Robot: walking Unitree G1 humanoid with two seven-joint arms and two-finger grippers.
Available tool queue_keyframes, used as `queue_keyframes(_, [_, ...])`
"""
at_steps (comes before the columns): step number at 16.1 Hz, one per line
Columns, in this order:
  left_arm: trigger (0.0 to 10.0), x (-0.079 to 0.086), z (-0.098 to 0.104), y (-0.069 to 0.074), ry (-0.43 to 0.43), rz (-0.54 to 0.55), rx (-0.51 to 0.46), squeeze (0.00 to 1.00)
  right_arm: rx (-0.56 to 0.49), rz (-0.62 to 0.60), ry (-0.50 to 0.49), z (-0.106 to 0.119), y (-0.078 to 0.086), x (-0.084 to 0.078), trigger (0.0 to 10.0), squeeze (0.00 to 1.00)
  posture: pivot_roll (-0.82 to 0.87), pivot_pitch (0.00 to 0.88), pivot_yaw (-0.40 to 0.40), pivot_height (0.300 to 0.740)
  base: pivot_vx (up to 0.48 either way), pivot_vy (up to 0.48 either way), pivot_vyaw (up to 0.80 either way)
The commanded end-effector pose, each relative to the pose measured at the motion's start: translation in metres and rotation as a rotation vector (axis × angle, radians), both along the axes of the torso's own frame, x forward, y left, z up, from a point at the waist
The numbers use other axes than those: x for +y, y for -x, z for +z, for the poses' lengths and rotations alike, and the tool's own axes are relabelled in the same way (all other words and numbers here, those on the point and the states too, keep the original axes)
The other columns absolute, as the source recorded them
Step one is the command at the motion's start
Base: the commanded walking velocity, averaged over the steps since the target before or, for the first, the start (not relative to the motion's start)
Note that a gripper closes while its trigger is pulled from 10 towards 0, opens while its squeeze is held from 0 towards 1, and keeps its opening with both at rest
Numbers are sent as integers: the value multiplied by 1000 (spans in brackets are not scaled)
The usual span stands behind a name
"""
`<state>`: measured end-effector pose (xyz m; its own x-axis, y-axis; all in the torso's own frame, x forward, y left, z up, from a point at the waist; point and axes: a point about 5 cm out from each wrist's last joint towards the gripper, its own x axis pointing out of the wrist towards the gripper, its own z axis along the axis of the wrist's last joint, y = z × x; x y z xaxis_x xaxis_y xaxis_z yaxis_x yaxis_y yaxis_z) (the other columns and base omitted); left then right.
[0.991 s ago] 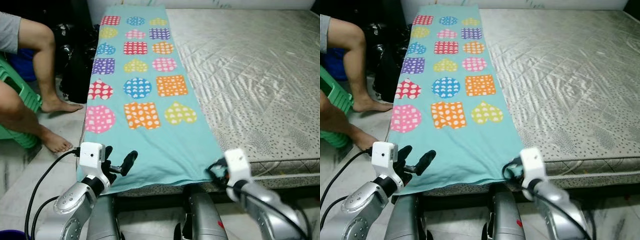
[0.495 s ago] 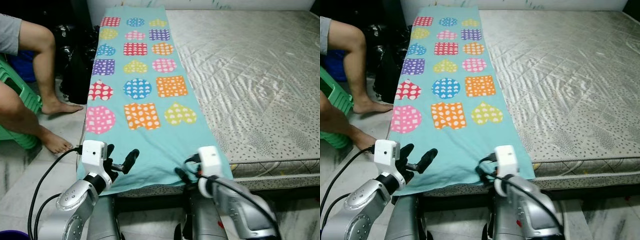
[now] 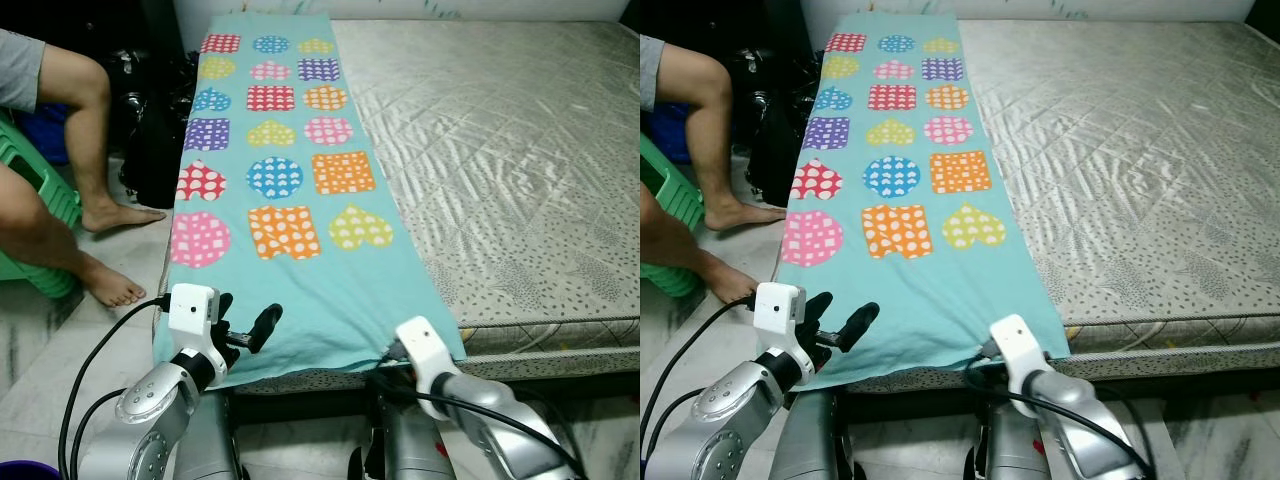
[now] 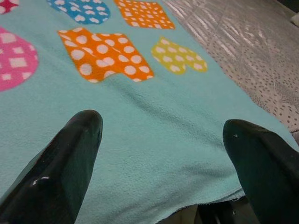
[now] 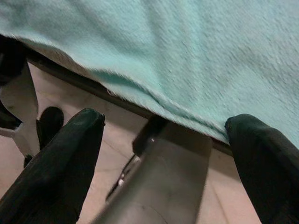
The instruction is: Clean up the room
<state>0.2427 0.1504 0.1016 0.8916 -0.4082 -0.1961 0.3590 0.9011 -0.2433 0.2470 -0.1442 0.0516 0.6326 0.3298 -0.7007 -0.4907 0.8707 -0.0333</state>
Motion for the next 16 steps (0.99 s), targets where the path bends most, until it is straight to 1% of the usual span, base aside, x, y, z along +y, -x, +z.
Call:
queue_keyframes(1, [10000,0,-5,2,-18,-9,25,0,-2,9,0,0,1,-1,10000,0,-36,115,-23,542,0,0,0])
queue_keyframes(4, [10000,-1,-7,3,-17,-11,43,0,-3,3,-15,-1,-2,1,10000,0,-32,102,-24,542,0,0,0])
queue_keyframes(5, [10000,-1,-6,2,-15,-11,41,0,-11,-15,-49,3,-6,4,10000,0,-31,97,-24,542,0,0,0])
queue_keyframes(6, [10000,1,-5,2,-13,-8,39,0,-36,-61,-131,13,-14,10,10000,0,-32,92,-23,542,0,0,0])
queue_keyframes(7, [10000,2,-5,1,-13,-6,37,0,-61,-77,-181,20,-19,14,10000,0,-32,90,-23,542,0,0,0])
queue_keyframes(9, [10000,2,-4,0,-7,3,32,0,-98,-107,-242,27,-26,20,10000,0,-35,92,-22,542,0,0,0])
queue_keyframes(10, [10000,2,-4,-1,-2,6,32,0,-117,-128,-245,20,-29,24,10000,0,-44,93,-23,542,0,0,0])
queue_keyframes(11, [10000,2,-6,-1,0,5,35,0,-110,-155,-235,12,-29,25,10000,0,-45,94,-24,542,0,0,0])
queue_keyframes(12, [10000,1,-7,-1,1,3,39,0,-98,-175,-182,0,-26,24,10000,0,-49,94,-23,542,0,0,0])
queue_keyframes(13, [10000,-1,-7,-1,3,-2,40,0,-88,-146,-48,-18,-21,23,10000,0,-45,95,-22,542,0,0,0])
queue_keyframes(14, [10000,-2,-7,-2,3,-6,40,0,-15,-202,-30,-28,-16,20,10000,0,-44,95,-21,542,0,0,0])
queue_keyframes(15, [10000,-1,-6,-2,3,-6,40,0,3,-239,-24,-30,-18,16,10000,0,-43,98,-20,542,0,0,0])
queue_keyframes(16, [10000,-1,-6,-3,3,-6,41,0,7,-243,-12,-31,-20,14,10000,0,-51,100,-18,542,0,0,0])
